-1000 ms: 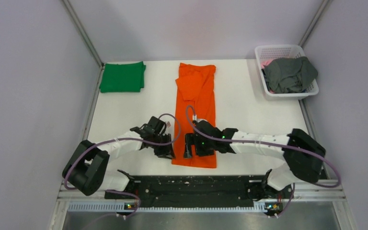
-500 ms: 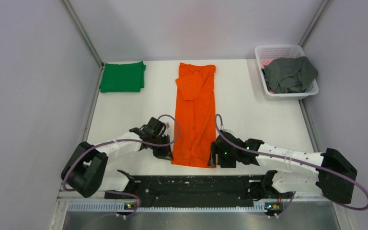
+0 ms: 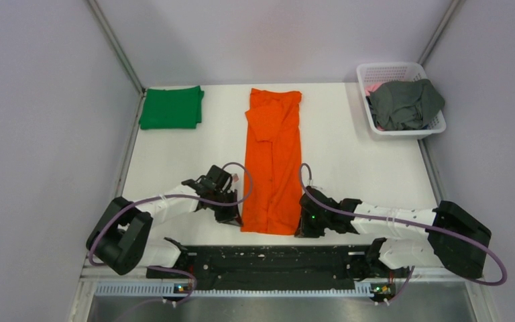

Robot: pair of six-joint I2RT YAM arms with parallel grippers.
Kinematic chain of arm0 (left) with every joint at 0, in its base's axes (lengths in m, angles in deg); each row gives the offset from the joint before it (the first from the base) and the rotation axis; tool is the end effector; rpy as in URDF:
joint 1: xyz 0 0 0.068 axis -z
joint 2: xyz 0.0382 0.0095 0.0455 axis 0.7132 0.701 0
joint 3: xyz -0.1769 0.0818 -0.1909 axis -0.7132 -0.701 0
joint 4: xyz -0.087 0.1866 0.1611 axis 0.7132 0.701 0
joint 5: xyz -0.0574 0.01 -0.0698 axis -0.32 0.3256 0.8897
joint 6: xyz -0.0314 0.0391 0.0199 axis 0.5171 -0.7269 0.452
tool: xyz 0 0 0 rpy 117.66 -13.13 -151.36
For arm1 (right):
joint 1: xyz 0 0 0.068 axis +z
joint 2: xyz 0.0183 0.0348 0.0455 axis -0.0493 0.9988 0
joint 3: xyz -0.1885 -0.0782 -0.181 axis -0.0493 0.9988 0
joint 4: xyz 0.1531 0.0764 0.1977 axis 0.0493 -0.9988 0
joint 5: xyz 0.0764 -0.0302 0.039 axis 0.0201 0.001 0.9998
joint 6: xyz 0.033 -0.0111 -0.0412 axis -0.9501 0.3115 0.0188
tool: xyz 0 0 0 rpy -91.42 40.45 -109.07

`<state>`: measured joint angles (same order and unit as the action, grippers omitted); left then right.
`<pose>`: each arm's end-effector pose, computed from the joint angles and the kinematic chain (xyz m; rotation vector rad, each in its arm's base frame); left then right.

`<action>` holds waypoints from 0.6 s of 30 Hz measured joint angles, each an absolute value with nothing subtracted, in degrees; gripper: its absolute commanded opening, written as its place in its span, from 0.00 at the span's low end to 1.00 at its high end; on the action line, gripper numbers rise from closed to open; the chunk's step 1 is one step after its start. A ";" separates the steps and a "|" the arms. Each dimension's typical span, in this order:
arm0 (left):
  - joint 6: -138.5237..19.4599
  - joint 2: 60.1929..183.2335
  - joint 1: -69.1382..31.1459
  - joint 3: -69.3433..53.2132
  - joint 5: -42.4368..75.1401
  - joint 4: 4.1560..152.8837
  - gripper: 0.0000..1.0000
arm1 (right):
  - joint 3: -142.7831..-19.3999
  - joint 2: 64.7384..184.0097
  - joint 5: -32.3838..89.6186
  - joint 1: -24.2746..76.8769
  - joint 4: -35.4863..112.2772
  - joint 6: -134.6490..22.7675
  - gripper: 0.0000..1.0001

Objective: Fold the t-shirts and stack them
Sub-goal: Grab the bottom of the folded rectangular tshirt with both arms, then fold the folded rectangular tshirt in 1/3 of the way

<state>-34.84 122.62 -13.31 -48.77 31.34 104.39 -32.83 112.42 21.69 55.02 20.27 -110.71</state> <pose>0.1722 -0.1251 0.1403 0.0092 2.9533 -0.8155 0.1076 0.1718 0.1464 0.0873 2.8189 0.6508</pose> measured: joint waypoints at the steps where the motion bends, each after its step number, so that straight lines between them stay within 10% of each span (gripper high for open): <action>1: -34.84 122.53 -13.31 -48.75 31.47 104.52 0.00 | -32.92 112.42 21.53 55.00 20.12 -110.31 0.00; 18: -36.37 129.05 -17.33 -28.53 36.38 107.63 0.00 | -52.26 117.09 20.22 44.29 16.93 -92.06 0.00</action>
<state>-36.37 129.05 -17.33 -28.53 36.38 107.63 -52.26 117.09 20.22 44.29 16.93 -92.06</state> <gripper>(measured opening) 0.010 0.011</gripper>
